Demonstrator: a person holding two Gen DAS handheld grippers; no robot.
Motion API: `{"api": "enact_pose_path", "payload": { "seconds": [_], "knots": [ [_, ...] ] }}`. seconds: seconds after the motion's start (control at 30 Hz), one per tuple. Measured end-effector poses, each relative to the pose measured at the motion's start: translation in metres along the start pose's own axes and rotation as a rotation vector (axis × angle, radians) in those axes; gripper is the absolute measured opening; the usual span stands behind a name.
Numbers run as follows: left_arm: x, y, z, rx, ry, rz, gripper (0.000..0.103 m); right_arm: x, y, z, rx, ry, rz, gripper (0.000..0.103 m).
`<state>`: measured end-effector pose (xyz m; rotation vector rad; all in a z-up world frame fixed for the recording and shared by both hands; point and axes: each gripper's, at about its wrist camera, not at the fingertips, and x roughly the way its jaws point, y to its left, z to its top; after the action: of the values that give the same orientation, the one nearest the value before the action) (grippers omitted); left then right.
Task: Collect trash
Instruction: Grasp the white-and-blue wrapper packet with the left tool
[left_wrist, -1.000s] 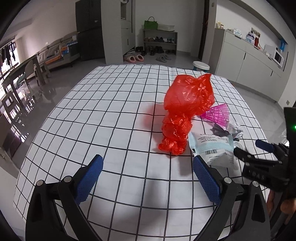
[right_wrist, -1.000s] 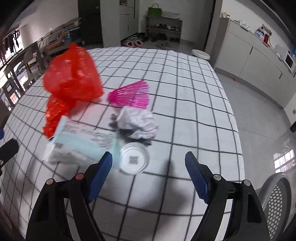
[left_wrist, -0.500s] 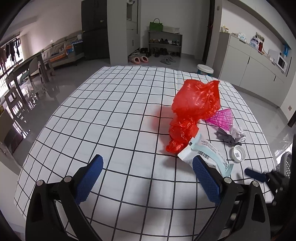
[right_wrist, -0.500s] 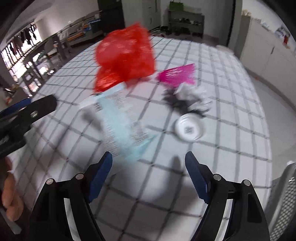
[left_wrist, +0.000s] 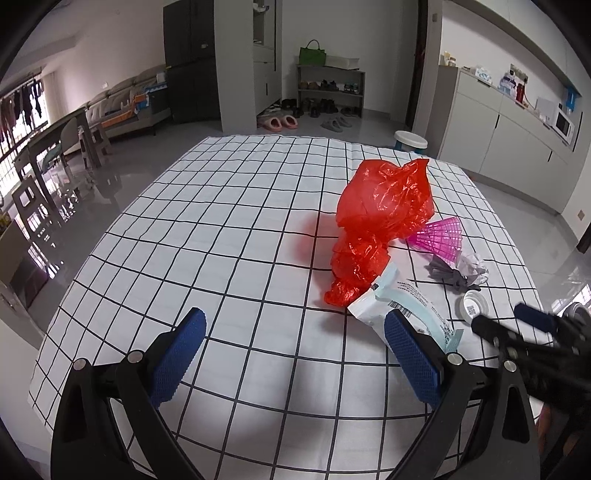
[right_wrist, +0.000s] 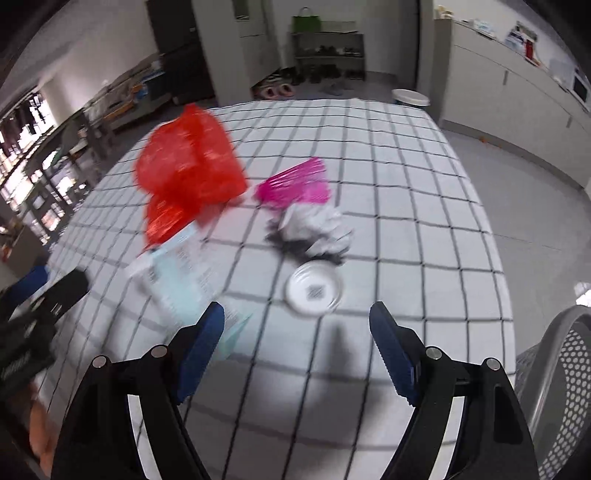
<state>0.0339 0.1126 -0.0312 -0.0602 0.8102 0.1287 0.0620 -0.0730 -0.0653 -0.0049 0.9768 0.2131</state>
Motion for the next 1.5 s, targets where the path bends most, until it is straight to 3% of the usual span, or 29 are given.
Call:
{"api": "enact_pose_path", "payload": {
  "seconds": [0.23,0.37,0.53,0.83,1.13,1.5],
  "knots": [
    [0.000,0.004,0.001,-0.008,0.004,-0.002,0.095,0.022,0.011,-0.003,-0.070,0.055,-0.024,0.077],
    [0.000,0.007,0.002,-0.023,0.009,-0.016,0.095,0.018,0.019,-0.014,-0.088,0.075,0.048,0.077],
    [-0.001,0.003,0.001,-0.012,0.006,-0.020,0.095,0.005,0.026,-0.022,-0.118,0.068,0.076,0.077],
    [0.007,-0.022,-0.005,0.015,0.039,-0.058,0.095,-0.025,-0.023,-0.021,0.003,0.013,0.044,0.077],
    [0.023,-0.060,-0.010,0.077,0.091,-0.095,0.095,-0.029,-0.071,-0.019,0.099,0.008,0.021,0.077],
    [0.052,-0.073,-0.013,0.060,0.156,-0.084,0.094,-0.030,-0.071,-0.020,0.113,0.019,0.055,0.077]
  ]
}}
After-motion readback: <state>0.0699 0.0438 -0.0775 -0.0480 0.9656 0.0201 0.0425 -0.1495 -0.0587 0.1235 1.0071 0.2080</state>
